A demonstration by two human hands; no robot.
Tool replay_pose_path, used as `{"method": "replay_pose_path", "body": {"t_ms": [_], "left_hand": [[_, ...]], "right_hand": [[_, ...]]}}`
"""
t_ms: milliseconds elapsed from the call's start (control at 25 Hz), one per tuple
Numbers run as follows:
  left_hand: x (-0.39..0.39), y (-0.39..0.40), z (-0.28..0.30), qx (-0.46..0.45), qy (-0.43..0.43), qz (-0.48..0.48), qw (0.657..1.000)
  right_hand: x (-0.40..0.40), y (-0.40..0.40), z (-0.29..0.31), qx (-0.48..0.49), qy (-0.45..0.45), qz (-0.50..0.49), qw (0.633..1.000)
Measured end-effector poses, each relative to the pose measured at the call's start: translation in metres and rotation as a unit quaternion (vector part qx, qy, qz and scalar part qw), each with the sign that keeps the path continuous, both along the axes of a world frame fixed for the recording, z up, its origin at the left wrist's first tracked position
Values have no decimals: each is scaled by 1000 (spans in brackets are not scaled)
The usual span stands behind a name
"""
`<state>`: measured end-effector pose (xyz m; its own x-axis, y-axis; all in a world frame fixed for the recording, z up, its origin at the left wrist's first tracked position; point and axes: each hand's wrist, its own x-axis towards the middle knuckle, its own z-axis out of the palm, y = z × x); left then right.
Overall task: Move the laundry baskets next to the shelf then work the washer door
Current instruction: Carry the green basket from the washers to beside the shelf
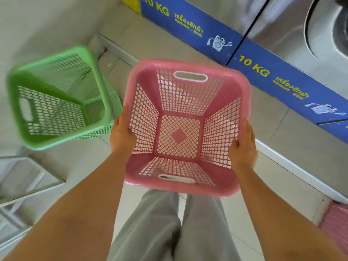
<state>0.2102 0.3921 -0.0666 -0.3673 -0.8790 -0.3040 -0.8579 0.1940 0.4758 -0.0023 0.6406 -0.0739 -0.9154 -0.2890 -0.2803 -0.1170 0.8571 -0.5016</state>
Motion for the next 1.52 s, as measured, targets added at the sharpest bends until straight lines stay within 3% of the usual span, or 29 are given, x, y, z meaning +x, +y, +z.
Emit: {"method": "replay_pose_path", "body": {"t_ms": [280,680,800,960,1080,1320,1520], "left_hand": [[46,-32,-45,17,-2,50,999],[34,-48,-137,64,12,43,997],[34,-50,-150,108,-23,49,993],[35,-49,-148,154,-60,40,985],[33,-46,-141,165,-82,9,983],[51,-30,-100,94,-84,-7,992],[99,-51,-77,45,-88,70,993]], "right_hand": [[26,-53,-36,51,-33,6,998],[7,-68,-120,82,-27,24,996],[5,-65,-138,98,-63,41,992],[9,-58,-144,126,-98,69,985],[15,-59,-138,190,-44,145,970],[46,-91,-101,204,5,278,939],[76,-149,-76,172,9,341,924]]}}
